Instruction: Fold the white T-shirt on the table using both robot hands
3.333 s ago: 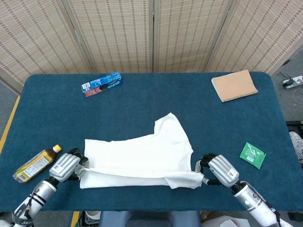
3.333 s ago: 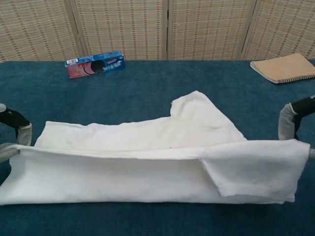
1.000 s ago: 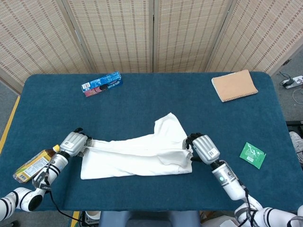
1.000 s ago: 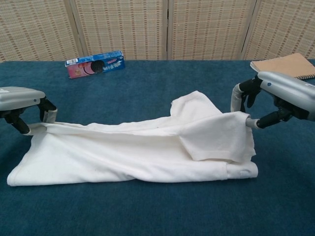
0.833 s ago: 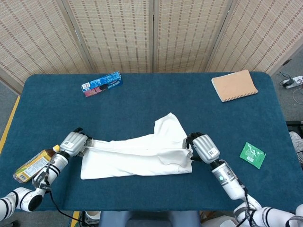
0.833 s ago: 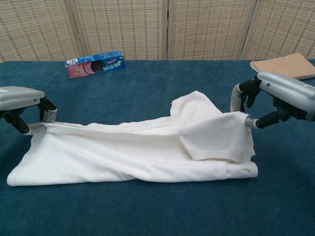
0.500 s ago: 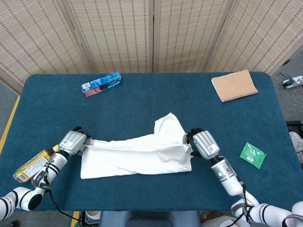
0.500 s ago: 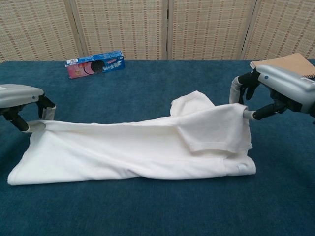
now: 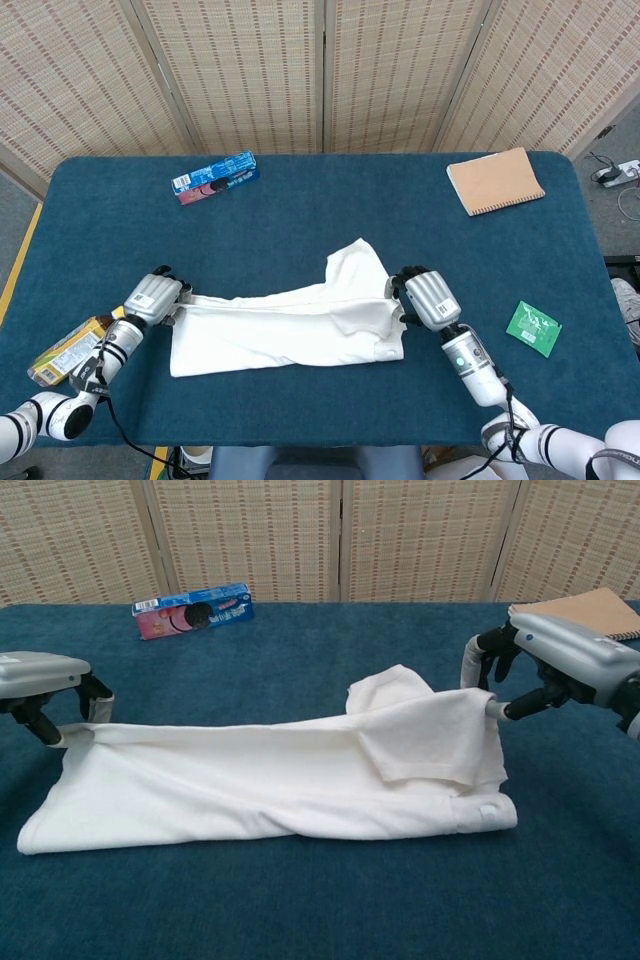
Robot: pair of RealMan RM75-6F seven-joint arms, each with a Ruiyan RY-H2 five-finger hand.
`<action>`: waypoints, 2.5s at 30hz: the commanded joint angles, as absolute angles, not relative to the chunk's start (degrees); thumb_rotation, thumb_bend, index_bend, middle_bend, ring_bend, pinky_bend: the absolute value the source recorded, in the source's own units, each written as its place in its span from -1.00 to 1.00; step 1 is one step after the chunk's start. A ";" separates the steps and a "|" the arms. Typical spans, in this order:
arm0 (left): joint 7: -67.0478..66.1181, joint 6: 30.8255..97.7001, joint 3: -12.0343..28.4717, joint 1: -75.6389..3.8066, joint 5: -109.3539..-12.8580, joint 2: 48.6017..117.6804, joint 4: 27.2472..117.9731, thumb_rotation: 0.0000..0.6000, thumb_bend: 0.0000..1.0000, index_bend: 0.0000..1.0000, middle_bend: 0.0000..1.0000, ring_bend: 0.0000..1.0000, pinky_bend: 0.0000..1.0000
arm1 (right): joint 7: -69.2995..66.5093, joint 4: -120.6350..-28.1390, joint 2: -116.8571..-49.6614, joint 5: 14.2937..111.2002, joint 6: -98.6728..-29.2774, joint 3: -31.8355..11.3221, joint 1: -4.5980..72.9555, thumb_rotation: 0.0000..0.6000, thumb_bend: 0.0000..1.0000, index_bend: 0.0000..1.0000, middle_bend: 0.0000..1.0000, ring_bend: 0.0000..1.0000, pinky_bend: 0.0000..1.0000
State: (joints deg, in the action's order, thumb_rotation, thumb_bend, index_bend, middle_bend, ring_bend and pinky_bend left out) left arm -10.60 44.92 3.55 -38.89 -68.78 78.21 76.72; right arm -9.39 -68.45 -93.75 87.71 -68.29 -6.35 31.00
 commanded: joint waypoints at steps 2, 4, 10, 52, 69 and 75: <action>-12.07 44.43 3.38 -38.85 -67.05 77.26 78.13 1.00 0.00 -0.19 -0.30 -0.46 -0.82 | -9.75 -67.80 -94.05 87.88 -68.19 -6.30 31.37 1.00 0.16 0.84 0.14 -0.26 -0.23; -13.37 44.63 3.38 -38.70 -65.58 76.37 79.72 1.00 -0.08 -0.53 -0.48 -0.59 -0.83 | -9.84 -67.42 -94.23 87.77 -67.92 -6.38 31.64 1.00 0.15 0.84 0.14 -0.26 -0.23; -16.18 49.86 4.28 -36.78 -62.34 73.93 84.91 1.00 -0.36 -1.00 -0.96 -1.00 -0.90 | -10.02 -65.96 -95.03 87.12 -66.66 -6.74 32.59 1.00 0.14 0.84 0.14 -0.26 -0.23; -12.90 64.30 3.11 -24.58 -65.23 64.73 97.59 1.00 -0.43 -1.00 -1.00 -1.00 -0.96 | -13.62 -47.38 -102.53 83.89 -56.40 -7.09 39.58 1.00 -0.08 0.21 -0.21 -0.50 -0.39; -10.95 66.68 3.09 -21.95 -67.08 63.69 98.99 1.00 -0.43 -1.00 -1.00 -1.00 -0.97 | -9.13 -59.42 -91.95 90.73 -60.51 -2.48 39.17 1.00 -0.52 -0.89 -0.84 -0.97 -0.77; -10.56 66.90 3.07 -21.33 -67.42 63.23 99.66 1.00 -0.43 -1.00 -1.00 -1.00 -0.97 | -10.66 -59.96 -89.46 96.37 -64.31 1.70 38.42 1.00 -0.52 -0.54 -0.72 -0.97 -0.77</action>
